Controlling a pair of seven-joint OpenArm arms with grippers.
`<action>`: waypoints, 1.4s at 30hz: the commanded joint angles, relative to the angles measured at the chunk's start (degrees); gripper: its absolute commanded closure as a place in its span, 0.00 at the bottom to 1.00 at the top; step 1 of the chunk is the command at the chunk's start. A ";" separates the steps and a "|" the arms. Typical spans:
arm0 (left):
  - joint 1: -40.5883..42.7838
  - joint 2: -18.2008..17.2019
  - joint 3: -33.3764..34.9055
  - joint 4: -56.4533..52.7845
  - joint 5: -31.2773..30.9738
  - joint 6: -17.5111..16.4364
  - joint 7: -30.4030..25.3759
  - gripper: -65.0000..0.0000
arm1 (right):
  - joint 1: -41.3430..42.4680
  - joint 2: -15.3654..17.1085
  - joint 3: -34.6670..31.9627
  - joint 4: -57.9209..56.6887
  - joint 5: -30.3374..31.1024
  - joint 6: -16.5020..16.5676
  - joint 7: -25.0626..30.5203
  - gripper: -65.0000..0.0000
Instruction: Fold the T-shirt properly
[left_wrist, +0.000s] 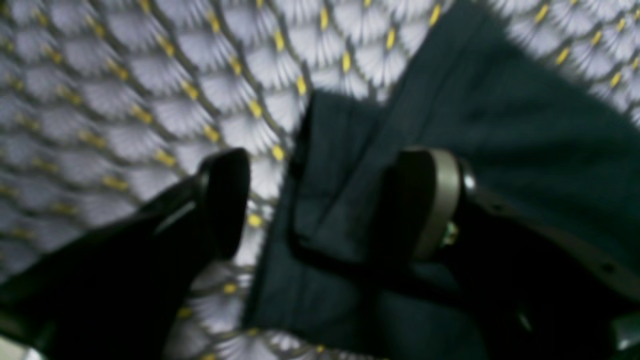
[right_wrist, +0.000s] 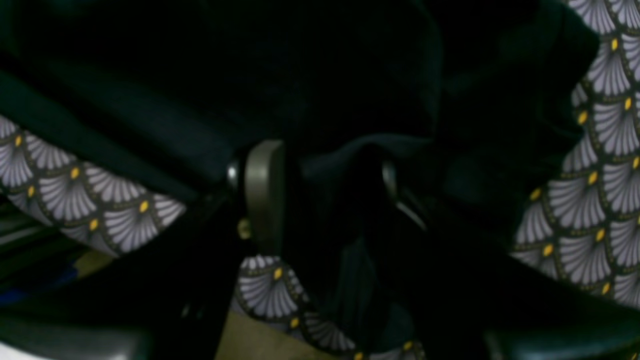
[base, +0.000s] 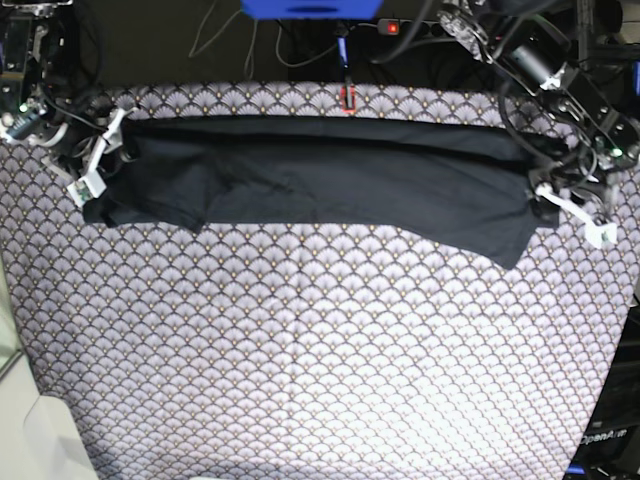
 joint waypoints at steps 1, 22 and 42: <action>-0.93 -0.96 0.09 -0.02 -0.90 -0.12 -1.90 0.31 | 0.31 0.91 0.36 0.77 0.70 -0.03 0.84 0.60; 3.02 -0.43 0.27 -4.06 -0.90 -0.12 -2.07 1.00 | 0.57 0.91 0.36 0.77 0.70 -0.03 1.01 0.60; 11.37 10.10 25.85 32.16 2.96 -0.12 10.32 1.00 | 1.28 0.91 0.36 0.77 0.70 -0.03 0.84 0.60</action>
